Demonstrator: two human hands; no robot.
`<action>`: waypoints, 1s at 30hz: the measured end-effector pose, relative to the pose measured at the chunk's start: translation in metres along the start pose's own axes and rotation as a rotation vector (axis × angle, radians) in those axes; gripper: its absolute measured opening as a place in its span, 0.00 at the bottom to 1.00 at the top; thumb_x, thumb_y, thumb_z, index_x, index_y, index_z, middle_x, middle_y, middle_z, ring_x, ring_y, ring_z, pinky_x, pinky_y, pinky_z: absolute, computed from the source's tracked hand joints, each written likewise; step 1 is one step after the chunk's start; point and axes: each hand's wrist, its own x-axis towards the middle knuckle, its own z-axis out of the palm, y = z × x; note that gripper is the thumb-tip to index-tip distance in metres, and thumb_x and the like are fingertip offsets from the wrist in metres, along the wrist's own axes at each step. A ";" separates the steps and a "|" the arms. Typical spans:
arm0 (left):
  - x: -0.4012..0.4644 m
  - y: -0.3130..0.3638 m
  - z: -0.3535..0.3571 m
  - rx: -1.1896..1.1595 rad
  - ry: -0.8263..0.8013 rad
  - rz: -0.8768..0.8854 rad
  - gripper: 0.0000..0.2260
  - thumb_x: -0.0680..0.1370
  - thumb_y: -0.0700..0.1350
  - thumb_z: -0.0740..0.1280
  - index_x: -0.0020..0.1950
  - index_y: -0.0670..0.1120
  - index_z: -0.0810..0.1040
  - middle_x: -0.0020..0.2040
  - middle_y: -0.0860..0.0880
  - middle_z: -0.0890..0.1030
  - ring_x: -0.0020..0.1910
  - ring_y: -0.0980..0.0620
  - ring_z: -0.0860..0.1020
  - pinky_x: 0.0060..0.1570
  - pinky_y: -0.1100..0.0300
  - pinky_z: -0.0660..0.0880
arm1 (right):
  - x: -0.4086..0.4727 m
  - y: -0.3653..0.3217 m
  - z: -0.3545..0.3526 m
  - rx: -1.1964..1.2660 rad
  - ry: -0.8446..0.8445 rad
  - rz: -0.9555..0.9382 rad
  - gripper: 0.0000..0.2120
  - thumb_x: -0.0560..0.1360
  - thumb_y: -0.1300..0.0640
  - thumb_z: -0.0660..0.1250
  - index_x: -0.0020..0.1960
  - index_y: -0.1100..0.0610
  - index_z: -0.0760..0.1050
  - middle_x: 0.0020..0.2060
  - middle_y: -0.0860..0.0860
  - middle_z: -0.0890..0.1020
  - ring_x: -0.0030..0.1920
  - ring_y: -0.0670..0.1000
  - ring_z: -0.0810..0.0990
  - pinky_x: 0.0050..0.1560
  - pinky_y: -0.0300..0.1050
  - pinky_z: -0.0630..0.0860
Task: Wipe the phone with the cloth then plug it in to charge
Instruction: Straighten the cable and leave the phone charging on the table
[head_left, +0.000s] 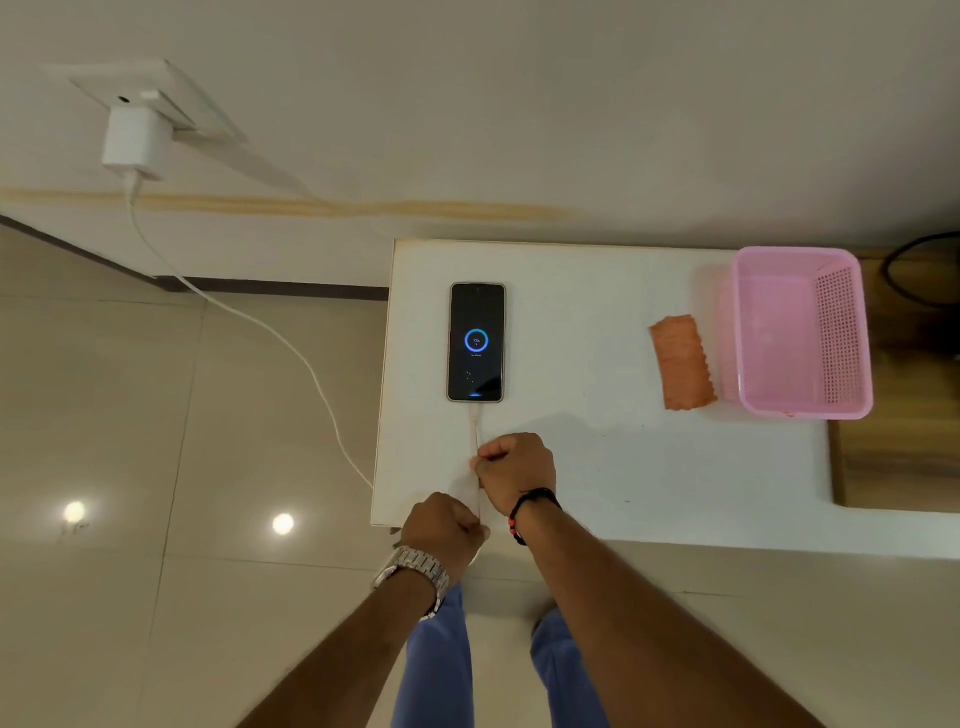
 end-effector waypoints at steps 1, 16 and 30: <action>-0.001 0.001 0.002 -0.010 0.008 0.000 0.09 0.75 0.52 0.73 0.37 0.51 0.86 0.32 0.58 0.79 0.36 0.55 0.79 0.40 0.65 0.75 | 0.000 0.001 0.000 0.000 0.012 -0.006 0.03 0.73 0.56 0.76 0.47 0.54 0.87 0.44 0.50 0.88 0.46 0.51 0.86 0.53 0.49 0.84; -0.015 -0.001 0.022 -0.067 0.103 -0.078 0.13 0.75 0.52 0.71 0.31 0.50 0.82 0.28 0.56 0.80 0.29 0.58 0.78 0.30 0.66 0.73 | 0.000 0.004 0.001 -0.030 0.068 -0.021 0.02 0.73 0.55 0.75 0.44 0.52 0.87 0.41 0.47 0.87 0.43 0.48 0.85 0.48 0.46 0.84; -0.021 -0.022 0.041 0.170 0.153 0.149 0.11 0.79 0.51 0.64 0.43 0.49 0.83 0.41 0.53 0.84 0.38 0.56 0.76 0.44 0.62 0.78 | -0.008 0.019 0.001 -0.235 0.030 -0.029 0.05 0.72 0.50 0.76 0.45 0.51 0.84 0.41 0.45 0.86 0.43 0.48 0.84 0.47 0.46 0.84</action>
